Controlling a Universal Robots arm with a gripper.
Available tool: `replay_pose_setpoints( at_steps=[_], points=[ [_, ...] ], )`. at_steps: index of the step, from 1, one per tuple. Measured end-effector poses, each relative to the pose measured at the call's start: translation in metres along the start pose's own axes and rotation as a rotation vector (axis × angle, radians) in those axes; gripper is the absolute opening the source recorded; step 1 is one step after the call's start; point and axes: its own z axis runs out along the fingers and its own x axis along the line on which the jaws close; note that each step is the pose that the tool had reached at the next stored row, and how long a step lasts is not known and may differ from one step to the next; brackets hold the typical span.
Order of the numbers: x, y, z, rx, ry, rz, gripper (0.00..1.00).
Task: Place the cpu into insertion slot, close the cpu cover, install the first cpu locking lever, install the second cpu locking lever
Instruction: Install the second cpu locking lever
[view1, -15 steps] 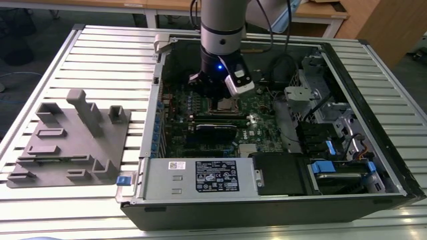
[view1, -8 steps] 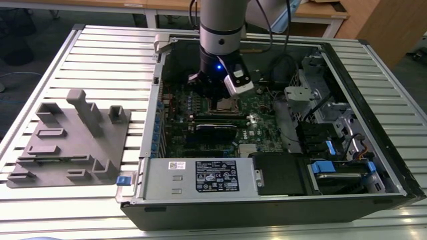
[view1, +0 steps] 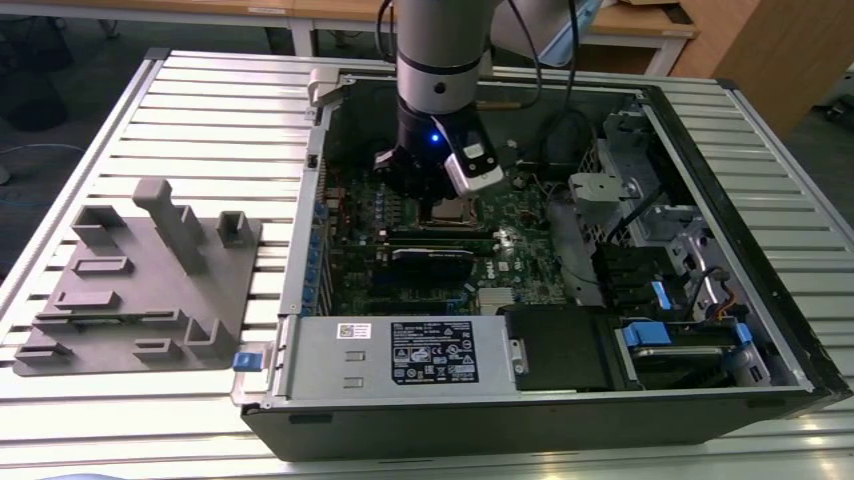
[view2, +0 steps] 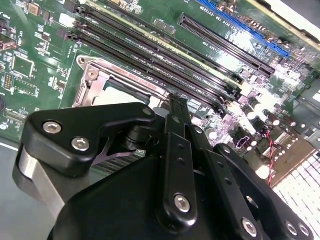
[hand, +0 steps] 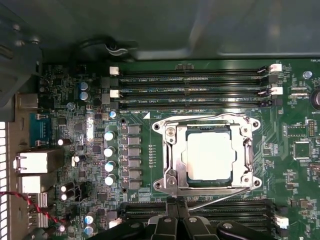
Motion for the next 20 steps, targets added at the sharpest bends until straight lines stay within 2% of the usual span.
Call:
replay_pose_setpoints(
  at_steps=[2,10,20],
  points=[
    [0.0004,0.0000,0.0024,-0.0002,-0.0001,0.000,0.11],
    [0.0007,0.0000,0.0042,-0.0003,-0.0002,0.000,0.11],
    [0.0021,-0.0002,0.0145,-0.0002,-0.0002,0.000,0.11]
  ],
)
